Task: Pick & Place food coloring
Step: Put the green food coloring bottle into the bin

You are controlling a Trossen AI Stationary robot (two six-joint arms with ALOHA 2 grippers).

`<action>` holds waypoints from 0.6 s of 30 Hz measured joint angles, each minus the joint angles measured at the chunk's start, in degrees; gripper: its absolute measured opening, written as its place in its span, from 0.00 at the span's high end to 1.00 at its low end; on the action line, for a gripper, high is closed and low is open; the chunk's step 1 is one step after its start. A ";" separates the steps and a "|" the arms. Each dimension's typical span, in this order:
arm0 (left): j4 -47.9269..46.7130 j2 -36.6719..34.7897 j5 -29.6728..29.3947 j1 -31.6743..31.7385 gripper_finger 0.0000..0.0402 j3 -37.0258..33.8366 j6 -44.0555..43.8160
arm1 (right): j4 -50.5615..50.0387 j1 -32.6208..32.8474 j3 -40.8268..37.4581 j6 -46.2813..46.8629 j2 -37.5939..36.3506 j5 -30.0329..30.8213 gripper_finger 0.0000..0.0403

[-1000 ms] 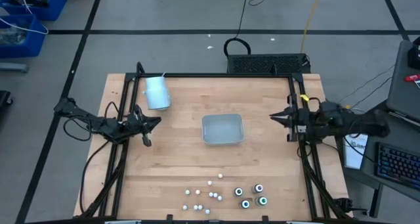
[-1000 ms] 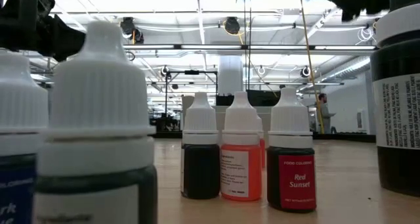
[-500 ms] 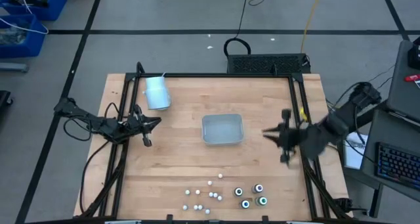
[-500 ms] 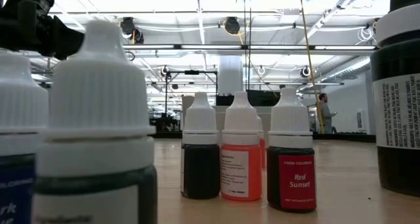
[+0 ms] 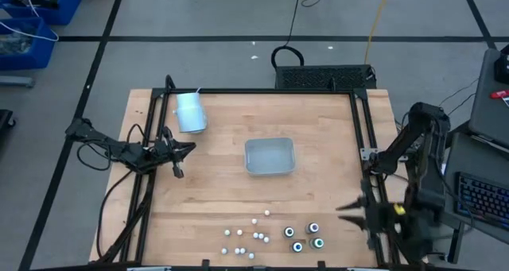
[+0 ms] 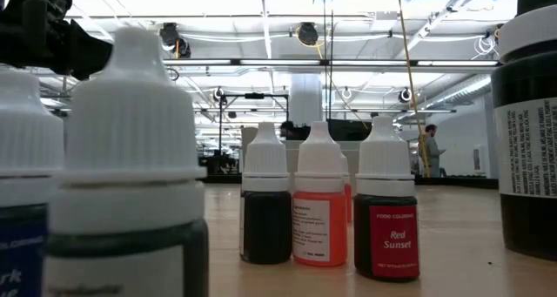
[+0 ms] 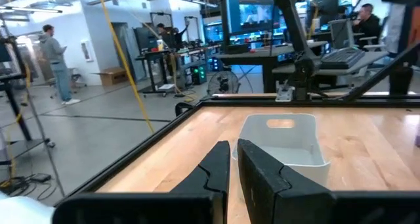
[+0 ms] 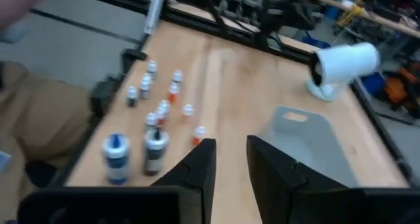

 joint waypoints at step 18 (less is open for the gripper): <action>0.22 0.00 3.19 0.00 0.90 0.00 0.88 | 52.14 3.19 -24.09 -14.29 5.42 10.00 0.80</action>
